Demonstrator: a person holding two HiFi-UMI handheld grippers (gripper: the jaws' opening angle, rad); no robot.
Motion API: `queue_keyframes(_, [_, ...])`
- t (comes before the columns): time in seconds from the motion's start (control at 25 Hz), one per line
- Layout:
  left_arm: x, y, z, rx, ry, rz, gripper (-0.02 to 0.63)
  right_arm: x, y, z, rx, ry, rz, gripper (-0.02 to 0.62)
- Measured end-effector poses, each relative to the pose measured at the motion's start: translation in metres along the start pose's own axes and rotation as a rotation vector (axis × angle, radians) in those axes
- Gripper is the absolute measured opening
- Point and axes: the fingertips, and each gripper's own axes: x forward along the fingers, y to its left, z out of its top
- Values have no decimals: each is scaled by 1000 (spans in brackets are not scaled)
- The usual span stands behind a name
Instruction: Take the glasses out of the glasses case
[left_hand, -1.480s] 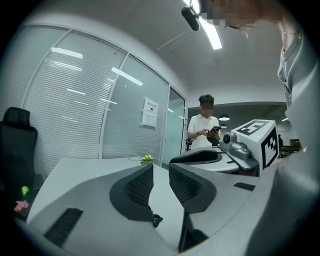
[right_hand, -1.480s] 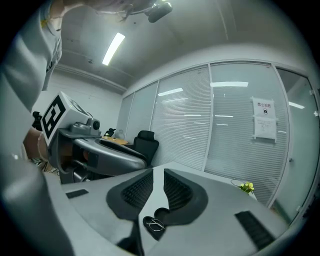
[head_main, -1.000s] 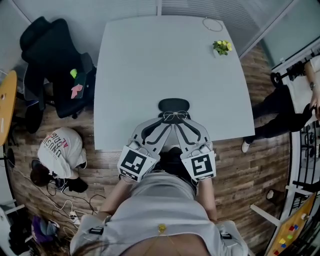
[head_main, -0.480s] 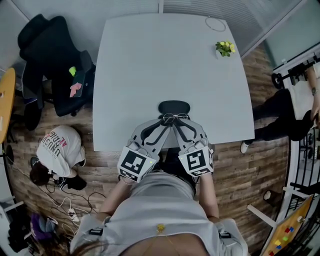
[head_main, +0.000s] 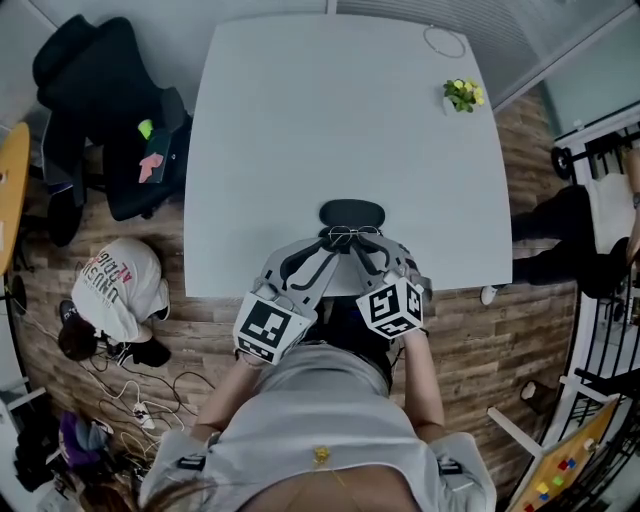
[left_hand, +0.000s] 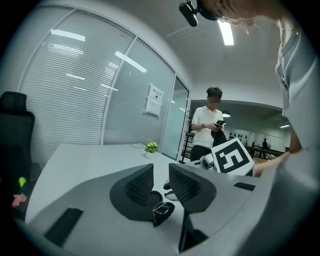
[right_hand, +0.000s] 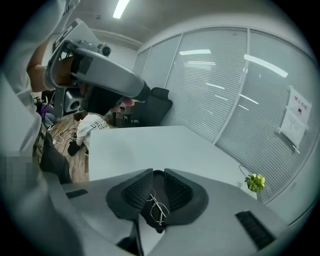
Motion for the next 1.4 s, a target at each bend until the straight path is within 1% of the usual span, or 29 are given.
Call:
queue_keyframes(0.16, [3,7,-2,-25,7,17,104,20,3,-19,-51,75,54,81])
queue_keyframes(0.36, [1,20,-6,-56,20,47,104,46,14,-45,-114,169,142,101])
queue_keyframes(0.6, [3,38,-12,-84,29,95,104,76,20,-74,-182,255,241,117])
queue_keyframes(0.96, [5,53,-15,-119,34,142,105,100,32,-111,-297,389,391,123])
queue_keyframes(1.08, [7,56,-14,-122,35,149,104,104,34,-119,-322,410,404,120])
queue_keyframes(1.12, [7,56,-14,-122,35,150,104,106,33,-121,-331,411,401,110])
queue_keyframes(1.28, [10,58,-14,-119,39,150,104,111,32,-119,-354,395,376,94])
queue_keyframes(1.4, [10,56,-14,-117,39,146,104,113,33,-118,-395,387,367,79])
